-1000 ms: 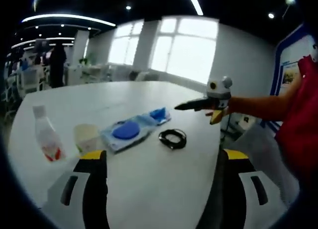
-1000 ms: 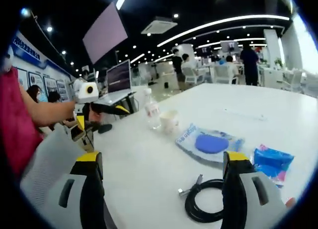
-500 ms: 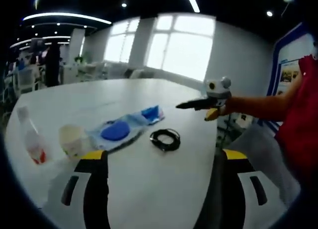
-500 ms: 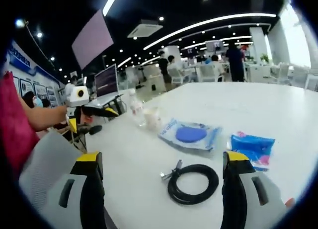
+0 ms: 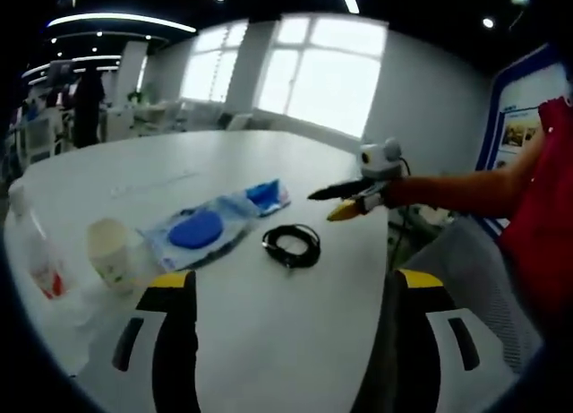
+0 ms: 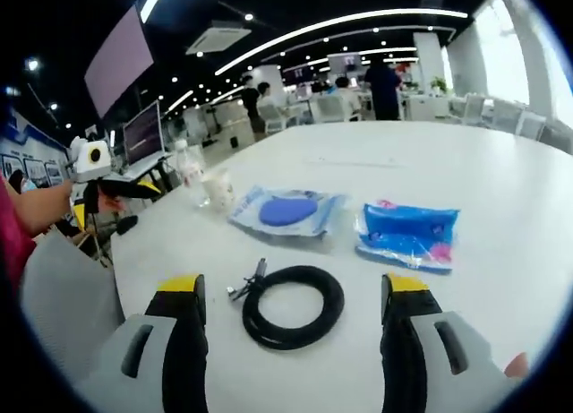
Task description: Arrange the tabletop items into an orderly group along one side of the table until the central work area is clear of visible clutter.
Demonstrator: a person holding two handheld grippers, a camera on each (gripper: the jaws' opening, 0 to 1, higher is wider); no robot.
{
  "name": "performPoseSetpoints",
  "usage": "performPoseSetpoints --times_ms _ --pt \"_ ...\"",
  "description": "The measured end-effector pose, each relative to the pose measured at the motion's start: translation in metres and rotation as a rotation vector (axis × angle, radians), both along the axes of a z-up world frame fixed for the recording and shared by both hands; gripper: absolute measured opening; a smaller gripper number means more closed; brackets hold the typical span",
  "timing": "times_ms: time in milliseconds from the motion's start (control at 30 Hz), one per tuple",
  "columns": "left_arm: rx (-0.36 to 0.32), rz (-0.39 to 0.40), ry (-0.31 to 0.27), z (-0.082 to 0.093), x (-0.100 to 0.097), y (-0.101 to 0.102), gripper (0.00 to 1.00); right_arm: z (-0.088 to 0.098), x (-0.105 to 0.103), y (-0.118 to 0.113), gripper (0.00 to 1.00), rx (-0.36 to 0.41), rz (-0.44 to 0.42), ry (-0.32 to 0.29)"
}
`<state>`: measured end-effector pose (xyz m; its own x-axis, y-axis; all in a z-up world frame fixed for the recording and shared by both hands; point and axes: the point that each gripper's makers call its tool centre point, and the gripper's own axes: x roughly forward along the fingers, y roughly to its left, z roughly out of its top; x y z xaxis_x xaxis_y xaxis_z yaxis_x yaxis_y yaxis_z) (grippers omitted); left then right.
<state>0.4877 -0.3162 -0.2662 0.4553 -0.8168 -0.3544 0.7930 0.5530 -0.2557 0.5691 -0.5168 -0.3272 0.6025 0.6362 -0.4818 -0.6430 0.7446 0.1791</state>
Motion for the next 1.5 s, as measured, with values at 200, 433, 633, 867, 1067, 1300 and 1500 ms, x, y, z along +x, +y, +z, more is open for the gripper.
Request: performPoseSetpoints --times_ms 200,433,633,867,1067,1300,1500 --pt "0.024 -0.036 0.023 -0.01 0.003 -0.021 0.86 -0.009 0.011 0.001 0.66 -0.075 0.002 -0.007" --pt "0.077 -0.089 0.065 -0.033 0.013 -0.055 0.81 -0.015 0.017 0.001 0.57 -0.074 -0.003 0.016" --pt "0.097 -0.108 0.094 -0.051 0.021 -0.08 0.77 -0.028 0.019 -0.001 0.56 -0.084 -0.012 0.05" --pt "0.125 -0.094 0.111 -0.07 0.031 -0.092 0.65 -0.041 0.018 0.001 0.48 -0.117 -0.003 0.073" --pt "0.162 -0.062 0.109 -0.086 0.041 -0.096 0.54 -0.044 0.021 0.003 0.43 -0.121 -0.004 0.073" --pt "0.213 -0.046 0.089 -0.101 0.047 -0.101 0.42 -0.045 0.022 0.003 0.4 -0.113 -0.011 0.075" --pt "0.24 -0.057 0.092 -0.114 0.047 -0.109 0.36 -0.049 0.021 0.003 0.39 -0.119 -0.014 0.08"
